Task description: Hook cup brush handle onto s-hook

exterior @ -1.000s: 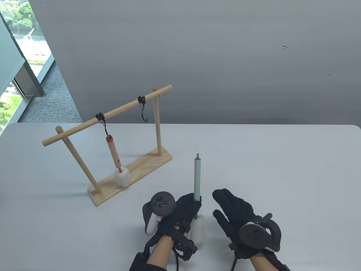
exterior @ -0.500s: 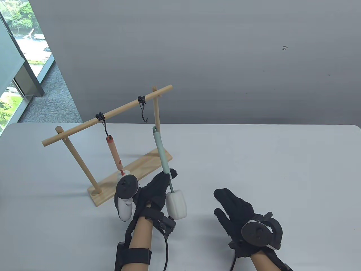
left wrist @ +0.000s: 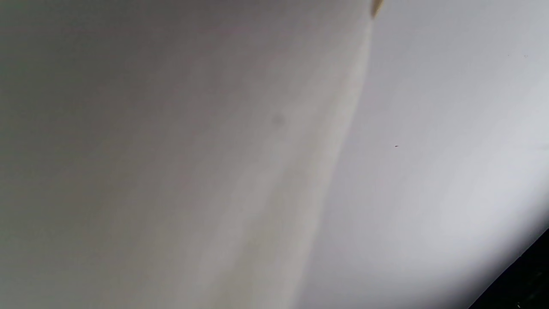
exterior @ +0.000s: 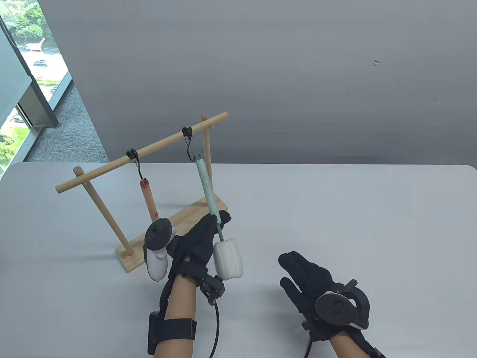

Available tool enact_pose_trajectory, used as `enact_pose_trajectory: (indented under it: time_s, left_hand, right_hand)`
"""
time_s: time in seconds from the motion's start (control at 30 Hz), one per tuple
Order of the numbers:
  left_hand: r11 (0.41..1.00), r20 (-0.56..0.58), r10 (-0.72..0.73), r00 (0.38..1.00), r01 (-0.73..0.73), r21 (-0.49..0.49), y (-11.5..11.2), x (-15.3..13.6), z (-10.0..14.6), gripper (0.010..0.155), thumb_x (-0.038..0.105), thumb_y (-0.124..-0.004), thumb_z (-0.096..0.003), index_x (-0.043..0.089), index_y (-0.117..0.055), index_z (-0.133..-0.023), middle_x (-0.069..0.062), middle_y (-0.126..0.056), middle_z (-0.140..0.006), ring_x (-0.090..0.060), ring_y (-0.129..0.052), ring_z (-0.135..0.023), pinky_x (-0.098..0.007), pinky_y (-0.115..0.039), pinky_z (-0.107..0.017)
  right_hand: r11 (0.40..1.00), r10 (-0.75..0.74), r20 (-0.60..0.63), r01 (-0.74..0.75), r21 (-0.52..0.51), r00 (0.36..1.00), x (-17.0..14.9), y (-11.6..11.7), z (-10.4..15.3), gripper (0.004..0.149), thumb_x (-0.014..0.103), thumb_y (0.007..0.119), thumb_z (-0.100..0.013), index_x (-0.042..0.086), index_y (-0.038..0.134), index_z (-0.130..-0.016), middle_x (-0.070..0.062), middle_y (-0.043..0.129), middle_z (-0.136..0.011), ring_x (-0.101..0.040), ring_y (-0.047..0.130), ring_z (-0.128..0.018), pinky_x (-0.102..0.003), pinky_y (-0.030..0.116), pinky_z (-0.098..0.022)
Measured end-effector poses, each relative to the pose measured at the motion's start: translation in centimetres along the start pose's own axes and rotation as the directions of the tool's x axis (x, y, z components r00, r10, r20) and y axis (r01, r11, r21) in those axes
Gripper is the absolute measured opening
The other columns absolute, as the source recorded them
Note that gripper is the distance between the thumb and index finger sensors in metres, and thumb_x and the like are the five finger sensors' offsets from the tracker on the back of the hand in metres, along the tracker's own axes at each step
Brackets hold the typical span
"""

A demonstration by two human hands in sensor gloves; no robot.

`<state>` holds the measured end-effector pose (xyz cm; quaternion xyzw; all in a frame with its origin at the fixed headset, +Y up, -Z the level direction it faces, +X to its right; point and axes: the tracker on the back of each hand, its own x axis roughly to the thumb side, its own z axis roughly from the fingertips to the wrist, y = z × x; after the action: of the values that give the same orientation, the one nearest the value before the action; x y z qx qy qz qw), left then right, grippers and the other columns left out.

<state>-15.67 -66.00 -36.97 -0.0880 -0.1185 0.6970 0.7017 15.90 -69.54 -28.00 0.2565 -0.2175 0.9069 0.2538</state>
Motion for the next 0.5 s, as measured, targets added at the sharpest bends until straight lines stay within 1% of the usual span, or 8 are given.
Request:
enact_pose_trajectory:
  time_s: [0.17,0.5]
  left_hand:
    - [1.000,0.001,0.017,1.000,-0.017,0.016,0.6,-0.1,0.1,0.056,0.054,-0.048,-0.0561,0.024,-0.068,-0.099,-0.014,-0.055,-0.114,-0.046,-0.055,-0.106,-0.071,-0.036,-0.069]
    - [0.995,-0.014,0.093,0.996,-0.092,0.044,1.5,-1.7,0.9,0.057,0.053,-0.049,-0.0560,0.021,-0.071,-0.097,-0.016,-0.058,-0.112,-0.048,-0.057,-0.104,-0.071,-0.037,-0.069]
  right_hand:
    - [1.000,-0.006,-0.005,0.006,0.004,1.000,-0.1,0.0,0.0,0.058,0.043,0.064,-0.051,0.013,0.066,-0.100,-0.024,0.075,-0.094,-0.042,0.091,-0.070,-0.058,0.069,-0.051]
    - [1.000,0.000,-0.002,0.000,0.020,1.000,0.0,0.1,0.0,0.057,0.043,0.064,-0.051,0.012,0.067,-0.100,-0.024,0.075,-0.094,-0.042,0.092,-0.069,-0.058,0.069,-0.050]
